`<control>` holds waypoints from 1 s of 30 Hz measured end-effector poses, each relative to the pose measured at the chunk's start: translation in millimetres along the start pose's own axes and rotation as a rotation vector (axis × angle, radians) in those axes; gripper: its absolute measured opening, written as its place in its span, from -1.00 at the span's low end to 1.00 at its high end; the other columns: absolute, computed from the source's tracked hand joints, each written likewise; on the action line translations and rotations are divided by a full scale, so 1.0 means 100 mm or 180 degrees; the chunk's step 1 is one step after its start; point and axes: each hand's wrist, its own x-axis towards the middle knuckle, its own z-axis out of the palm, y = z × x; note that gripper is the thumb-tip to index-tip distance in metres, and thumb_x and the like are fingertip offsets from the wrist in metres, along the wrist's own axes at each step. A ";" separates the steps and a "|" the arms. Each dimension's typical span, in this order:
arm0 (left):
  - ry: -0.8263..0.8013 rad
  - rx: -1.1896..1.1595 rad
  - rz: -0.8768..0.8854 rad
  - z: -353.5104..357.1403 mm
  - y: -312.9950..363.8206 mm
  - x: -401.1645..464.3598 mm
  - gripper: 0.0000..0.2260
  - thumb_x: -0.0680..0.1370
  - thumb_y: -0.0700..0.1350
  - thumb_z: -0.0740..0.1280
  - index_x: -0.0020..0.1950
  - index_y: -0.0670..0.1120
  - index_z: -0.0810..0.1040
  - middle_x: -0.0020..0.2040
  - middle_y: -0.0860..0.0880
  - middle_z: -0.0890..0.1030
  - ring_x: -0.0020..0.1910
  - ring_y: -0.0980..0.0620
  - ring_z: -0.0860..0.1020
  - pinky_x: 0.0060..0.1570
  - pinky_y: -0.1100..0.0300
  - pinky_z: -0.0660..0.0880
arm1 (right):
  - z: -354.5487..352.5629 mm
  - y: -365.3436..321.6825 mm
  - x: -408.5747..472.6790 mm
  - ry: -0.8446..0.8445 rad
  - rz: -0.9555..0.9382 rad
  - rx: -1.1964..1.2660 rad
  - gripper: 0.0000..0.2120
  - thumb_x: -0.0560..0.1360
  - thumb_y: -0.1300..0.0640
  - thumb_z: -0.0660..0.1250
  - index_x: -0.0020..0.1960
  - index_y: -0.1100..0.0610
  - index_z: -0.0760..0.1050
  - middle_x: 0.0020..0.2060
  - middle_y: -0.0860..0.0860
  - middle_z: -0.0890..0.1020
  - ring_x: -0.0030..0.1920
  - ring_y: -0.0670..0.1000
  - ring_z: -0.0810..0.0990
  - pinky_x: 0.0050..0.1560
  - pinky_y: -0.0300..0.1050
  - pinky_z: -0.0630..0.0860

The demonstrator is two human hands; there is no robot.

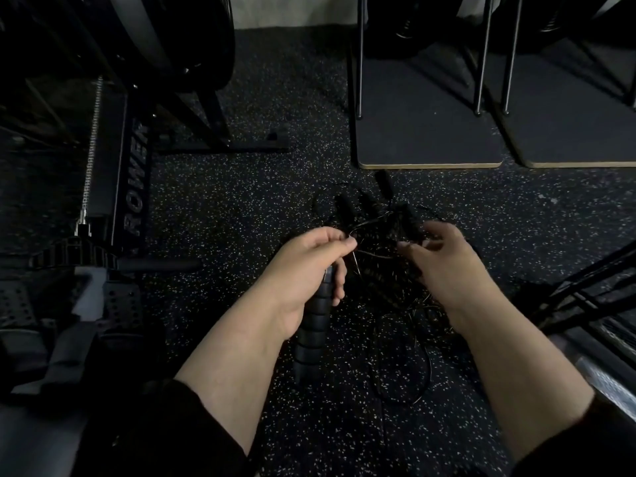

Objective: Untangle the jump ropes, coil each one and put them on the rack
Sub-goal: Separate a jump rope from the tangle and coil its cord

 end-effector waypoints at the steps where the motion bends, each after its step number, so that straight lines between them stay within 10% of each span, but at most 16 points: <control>1: -0.0015 0.0091 0.0039 0.00 0.00 0.00 -0.93 0.64 -0.09 0.38 -0.03 -0.03 0.55 -0.39 -0.03 0.50 -0.45 0.02 0.44 -0.37 0.14 0.42 | -0.01 -0.01 -0.02 0.0096 -0.0080 -0.0120 -0.45 0.57 -0.04 0.45 0.49 -0.06 0.34 0.19 0.01 0.55 0.03 -0.02 0.60 -0.09 -0.13 0.57; 4: -0.0039 0.0364 0.0194 -0.01 -0.02 0.00 -0.93 0.64 -0.08 0.37 -0.01 -0.05 0.57 -0.38 -0.04 0.52 -0.43 0.02 0.46 -0.36 0.13 0.45 | -0.01 -0.05 -0.07 0.0529 -0.0703 -0.0567 -0.58 0.56 -0.17 0.41 0.36 -0.07 0.49 0.36 0.02 0.44 0.29 0.03 0.49 0.15 -0.08 0.50; 7: -0.0182 0.0779 0.0375 -0.01 -0.04 -0.01 -0.93 0.64 -0.08 0.38 0.01 -0.06 0.61 -0.36 -0.04 0.53 -0.41 0.01 0.47 -0.32 0.09 0.45 | 0.00 -0.14 -0.14 0.0149 -0.0998 -0.0339 -0.67 0.59 -0.22 0.33 0.04 0.03 0.64 -0.11 -0.07 0.68 -0.17 -0.18 0.61 -0.19 -0.25 0.48; 12: -0.0895 0.1796 0.0467 0.04 -0.07 -0.09 -0.96 0.61 -0.08 0.42 -0.03 -0.02 0.65 -0.33 0.00 0.52 -0.37 0.05 0.49 -0.26 0.10 0.50 | 0.13 -0.13 -0.20 -0.1050 -0.0051 0.0578 -0.67 0.59 -0.13 0.37 0.04 0.13 0.71 -0.08 0.10 0.77 -0.05 0.13 0.74 0.15 0.08 0.63; 18: -0.1311 0.2237 0.0294 0.05 -0.07 -0.14 -0.96 0.56 -0.06 0.48 -0.05 -0.01 0.67 -0.29 0.07 0.52 -0.38 0.12 0.48 -0.27 0.17 0.47 | 0.10 -0.19 -0.23 -0.1324 0.0236 0.0713 -0.89 0.55 0.15 0.46 0.00 0.16 0.74 -0.14 0.10 0.74 -0.17 0.07 0.71 -0.09 -0.04 0.65; 24: -0.1121 0.2448 0.0411 0.01 -0.10 -0.12 -0.96 0.57 -0.04 0.47 -0.04 0.03 0.68 -0.28 0.07 0.55 -0.39 0.16 0.50 -0.31 0.25 0.48 | 0.00 -0.10 -0.13 -0.0681 -0.0156 -0.1396 -0.81 0.60 0.17 0.35 -0.11 0.04 0.72 -0.26 0.10 0.73 -0.40 -0.03 0.53 -0.40 -0.24 0.43; 27: -0.0791 0.2399 0.0387 -0.07 -0.08 -0.10 -0.93 0.60 0.10 0.40 0.03 0.15 0.62 -0.34 0.08 0.56 -0.39 0.10 0.51 -0.30 0.15 0.51 | -0.06 -0.06 -0.09 -0.0523 -0.0269 -0.1339 -0.73 0.64 0.20 0.27 -0.12 0.05 0.70 -0.34 0.04 0.70 -0.44 -0.01 0.51 -0.49 -0.29 0.36; 30: -0.0145 0.2400 0.0183 -0.17 -0.07 -0.05 -0.87 0.70 0.08 0.22 0.07 0.14 0.56 -0.28 0.01 0.64 -0.43 0.05 0.51 -0.33 0.09 0.47 | -0.03 -0.10 -0.11 -0.0396 -0.0487 -0.0429 -0.76 0.71 0.14 0.21 0.11 0.09 0.67 -0.20 -0.07 0.75 -0.17 0.00 0.71 -0.13 -0.16 0.59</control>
